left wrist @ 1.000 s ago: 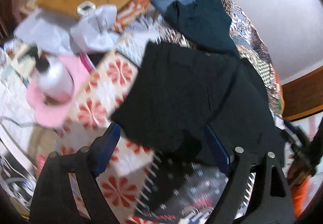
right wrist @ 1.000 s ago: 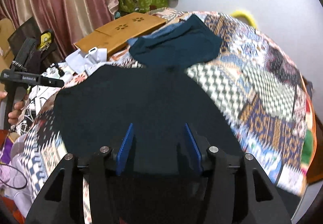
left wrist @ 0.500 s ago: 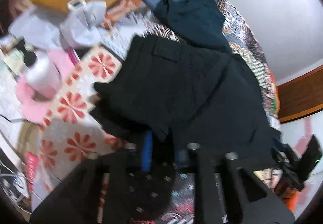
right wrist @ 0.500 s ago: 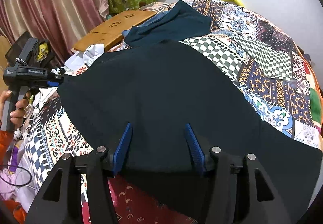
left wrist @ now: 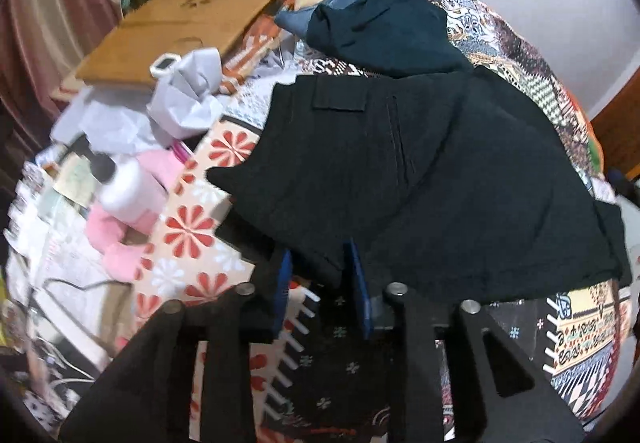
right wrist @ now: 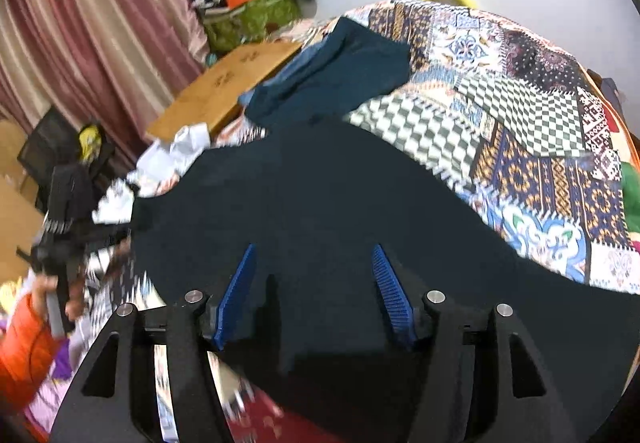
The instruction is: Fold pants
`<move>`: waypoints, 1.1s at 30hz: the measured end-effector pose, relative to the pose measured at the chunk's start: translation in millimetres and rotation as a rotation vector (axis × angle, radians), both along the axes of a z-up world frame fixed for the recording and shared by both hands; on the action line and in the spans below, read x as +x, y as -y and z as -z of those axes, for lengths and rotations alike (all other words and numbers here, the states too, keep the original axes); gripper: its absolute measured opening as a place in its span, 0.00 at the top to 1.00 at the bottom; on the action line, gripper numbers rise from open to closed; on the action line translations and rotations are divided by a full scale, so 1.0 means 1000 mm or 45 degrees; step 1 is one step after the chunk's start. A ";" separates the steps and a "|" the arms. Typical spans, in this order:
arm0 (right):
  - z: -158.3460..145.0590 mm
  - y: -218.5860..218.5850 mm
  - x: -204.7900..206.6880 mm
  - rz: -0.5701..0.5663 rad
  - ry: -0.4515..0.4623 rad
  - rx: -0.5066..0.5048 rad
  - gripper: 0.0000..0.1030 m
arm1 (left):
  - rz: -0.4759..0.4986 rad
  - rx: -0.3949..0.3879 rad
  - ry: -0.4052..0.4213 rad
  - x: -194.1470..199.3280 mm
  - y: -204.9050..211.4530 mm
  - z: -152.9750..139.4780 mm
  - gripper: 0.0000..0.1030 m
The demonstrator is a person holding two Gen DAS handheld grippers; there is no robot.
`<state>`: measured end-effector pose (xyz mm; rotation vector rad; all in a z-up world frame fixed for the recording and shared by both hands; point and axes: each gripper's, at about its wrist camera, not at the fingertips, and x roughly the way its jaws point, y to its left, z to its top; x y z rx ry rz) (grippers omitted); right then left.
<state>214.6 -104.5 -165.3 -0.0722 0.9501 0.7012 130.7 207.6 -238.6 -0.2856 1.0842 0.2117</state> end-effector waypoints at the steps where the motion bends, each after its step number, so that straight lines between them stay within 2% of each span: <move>1: 0.002 -0.004 0.005 0.015 0.002 -0.002 0.40 | 0.005 0.031 -0.005 -0.001 0.001 -0.004 0.59; 2: 0.007 -0.007 0.011 0.032 -0.007 -0.014 0.40 | 0.007 0.064 -0.002 -0.002 0.001 -0.009 0.55; 6: 0.029 -0.008 0.026 0.068 -0.099 -0.065 0.40 | -0.009 0.122 0.098 -0.003 -0.004 -0.034 0.18; 7: 0.035 -0.005 0.026 0.076 -0.108 -0.089 0.40 | -0.011 0.119 0.118 0.000 -0.003 -0.039 0.15; 8: 0.041 0.001 0.025 0.084 -0.109 -0.111 0.40 | -0.009 0.116 0.130 0.004 -0.002 -0.043 0.14; 10: 0.044 0.019 0.025 0.123 -0.109 -0.108 0.32 | 0.009 0.108 0.136 0.016 0.004 -0.049 0.14; 12: 0.045 0.045 0.027 0.214 -0.122 -0.118 0.32 | 0.040 0.083 0.138 0.030 0.014 -0.051 0.14; 15: 0.049 0.087 0.026 0.325 -0.157 -0.125 0.25 | 0.134 0.006 0.117 0.054 0.042 -0.047 0.14; 19: 0.055 0.132 0.013 0.439 -0.257 -0.135 0.25 | 0.282 -0.010 0.064 0.080 0.090 -0.035 0.14; 22: 0.056 0.155 -0.007 0.458 -0.256 -0.161 0.25 | 0.413 0.007 0.020 0.096 0.133 -0.026 0.14; 24: 0.045 0.169 -0.025 0.489 -0.213 -0.172 0.25 | 0.478 0.066 0.032 0.103 0.160 -0.027 0.13; 28: 0.022 0.206 -0.057 0.637 -0.169 -0.037 0.25 | 0.627 0.074 0.006 0.116 0.195 -0.027 0.09; 33: 0.019 0.241 -0.097 0.801 -0.188 0.105 0.25 | 0.736 0.198 0.014 0.125 0.239 -0.027 0.08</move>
